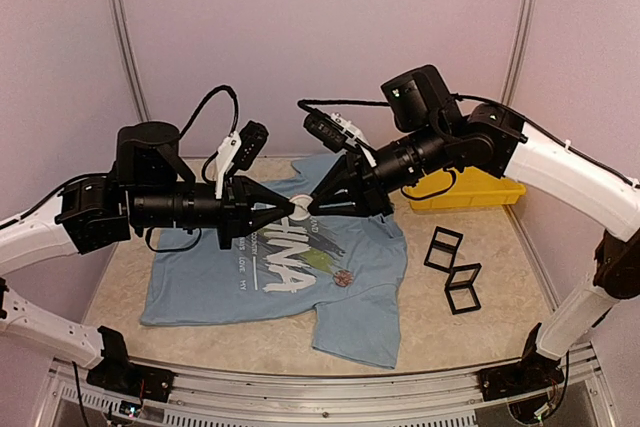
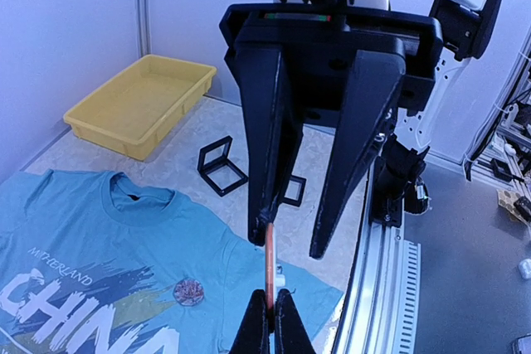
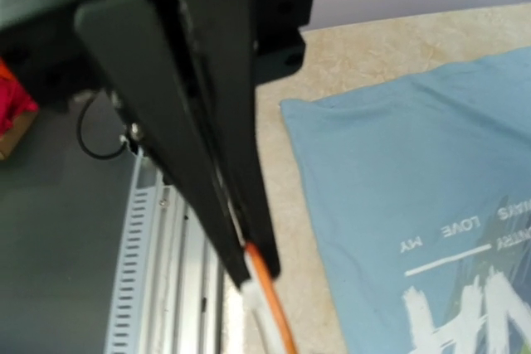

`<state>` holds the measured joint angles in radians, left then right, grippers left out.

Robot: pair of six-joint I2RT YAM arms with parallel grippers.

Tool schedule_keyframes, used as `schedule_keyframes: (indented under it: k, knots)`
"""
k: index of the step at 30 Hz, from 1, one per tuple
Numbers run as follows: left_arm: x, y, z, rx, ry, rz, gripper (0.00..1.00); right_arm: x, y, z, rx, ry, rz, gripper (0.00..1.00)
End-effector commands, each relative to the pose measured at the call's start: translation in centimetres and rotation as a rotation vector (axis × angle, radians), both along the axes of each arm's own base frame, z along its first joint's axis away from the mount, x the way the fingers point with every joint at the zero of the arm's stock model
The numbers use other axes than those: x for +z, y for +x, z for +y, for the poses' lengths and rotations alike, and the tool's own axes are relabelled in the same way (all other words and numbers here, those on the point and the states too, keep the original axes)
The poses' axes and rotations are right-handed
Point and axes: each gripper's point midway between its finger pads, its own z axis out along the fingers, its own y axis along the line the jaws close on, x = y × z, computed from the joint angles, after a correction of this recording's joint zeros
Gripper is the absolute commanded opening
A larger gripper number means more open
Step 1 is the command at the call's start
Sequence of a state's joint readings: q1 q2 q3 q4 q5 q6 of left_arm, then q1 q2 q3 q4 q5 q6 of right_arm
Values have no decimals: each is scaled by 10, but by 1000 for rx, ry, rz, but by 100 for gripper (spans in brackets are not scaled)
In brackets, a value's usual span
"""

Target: Pin the brooch onto the clothing

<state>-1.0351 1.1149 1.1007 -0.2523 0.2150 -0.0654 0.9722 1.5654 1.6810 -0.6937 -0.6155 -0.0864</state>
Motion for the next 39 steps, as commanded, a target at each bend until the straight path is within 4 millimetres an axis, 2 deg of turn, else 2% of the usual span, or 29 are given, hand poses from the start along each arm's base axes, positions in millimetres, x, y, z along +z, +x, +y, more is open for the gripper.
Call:
schedule_keyframes:
  k: [1,7,11,14,19,20,21,23,24,26,28,30,32,35,39]
  knots:
    - [10,-5,-4,-38,-6,-28,0,8,3,3,10,14,-15,16]
    - [13,-7,-6,-52,-19,-33,0,1,3,5,19,1,-7,14]
    - [15,-11,-8,-74,-33,-35,0,-1,2,5,27,-3,0,8]
    - [15,-13,-8,-87,-33,-33,0,2,1,7,33,11,0,0]
    - [15,-12,-9,-82,-36,-38,0,8,-2,8,52,50,-11,0]
    - [15,-10,-8,-68,-40,-45,3,9,-1,8,43,62,-15,0]
    - [17,-7,-5,-44,-53,-59,20,11,0,9,34,82,-22,0]
    - [22,0,1,6,-94,-96,48,15,1,10,10,139,-24,0]
    - [29,1,8,34,-139,-124,57,22,1,9,8,192,-39,0]
    - [41,2,18,72,-243,-174,64,42,-8,5,19,358,-45,0]
    - [56,-7,28,61,-347,-227,65,65,-22,-7,43,553,-76,0]
    - [61,-14,32,36,-399,-245,66,78,-30,-16,51,677,-99,0]
    - [64,-16,31,21,-419,-243,67,77,-28,-15,40,703,-98,0]
    - [60,-11,24,32,-404,-217,65,70,-25,-8,43,682,-83,0]
    - [60,-11,15,2,-409,-202,53,66,-21,-2,37,650,-79,0]
